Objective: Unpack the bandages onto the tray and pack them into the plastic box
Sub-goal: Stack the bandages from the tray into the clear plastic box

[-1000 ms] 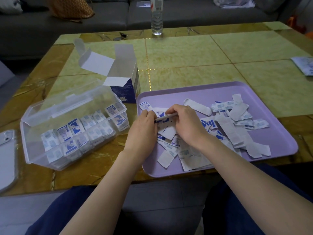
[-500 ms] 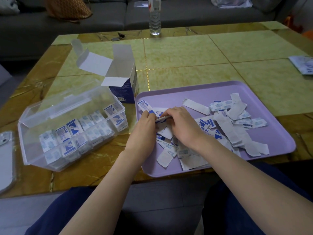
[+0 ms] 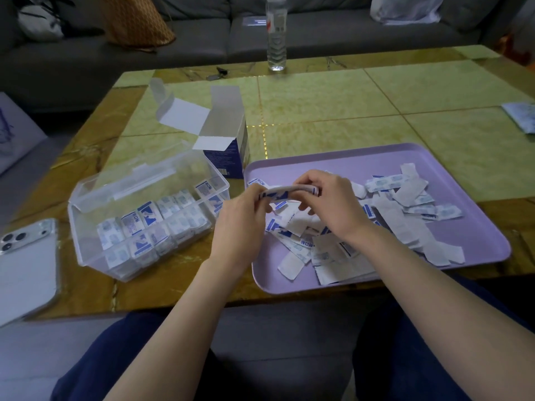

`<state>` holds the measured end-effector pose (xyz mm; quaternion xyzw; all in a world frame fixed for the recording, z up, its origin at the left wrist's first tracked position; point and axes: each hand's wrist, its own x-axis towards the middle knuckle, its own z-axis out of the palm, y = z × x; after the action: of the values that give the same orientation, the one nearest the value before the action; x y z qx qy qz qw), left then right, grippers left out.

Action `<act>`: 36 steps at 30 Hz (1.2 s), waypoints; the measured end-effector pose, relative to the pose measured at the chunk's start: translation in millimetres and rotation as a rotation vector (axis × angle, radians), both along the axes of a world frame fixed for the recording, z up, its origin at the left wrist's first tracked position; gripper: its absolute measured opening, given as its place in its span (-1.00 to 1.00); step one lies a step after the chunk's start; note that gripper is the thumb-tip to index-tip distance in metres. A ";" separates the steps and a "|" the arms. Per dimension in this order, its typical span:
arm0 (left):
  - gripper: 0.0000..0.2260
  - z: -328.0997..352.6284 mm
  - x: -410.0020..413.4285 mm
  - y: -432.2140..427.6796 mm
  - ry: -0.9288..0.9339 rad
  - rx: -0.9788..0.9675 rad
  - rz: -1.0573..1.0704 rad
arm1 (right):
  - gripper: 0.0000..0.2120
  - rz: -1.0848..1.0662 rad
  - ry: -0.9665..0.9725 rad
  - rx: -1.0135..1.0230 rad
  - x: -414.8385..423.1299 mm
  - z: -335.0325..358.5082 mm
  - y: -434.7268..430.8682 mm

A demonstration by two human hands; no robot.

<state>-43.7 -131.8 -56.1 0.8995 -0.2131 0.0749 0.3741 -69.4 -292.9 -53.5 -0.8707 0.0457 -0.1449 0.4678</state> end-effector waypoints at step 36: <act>-0.83 0.0 -11.3 12.6 -0.015 0.408 -0.033 | -0.68 0.132 0.066 -0.199 -4.7 -13.8 14.7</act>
<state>-55.0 -119.2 -56.0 0.9524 -0.2413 0.0307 0.1838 -74.1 -278.2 -67.3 -0.9182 -0.0109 -0.0889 0.3859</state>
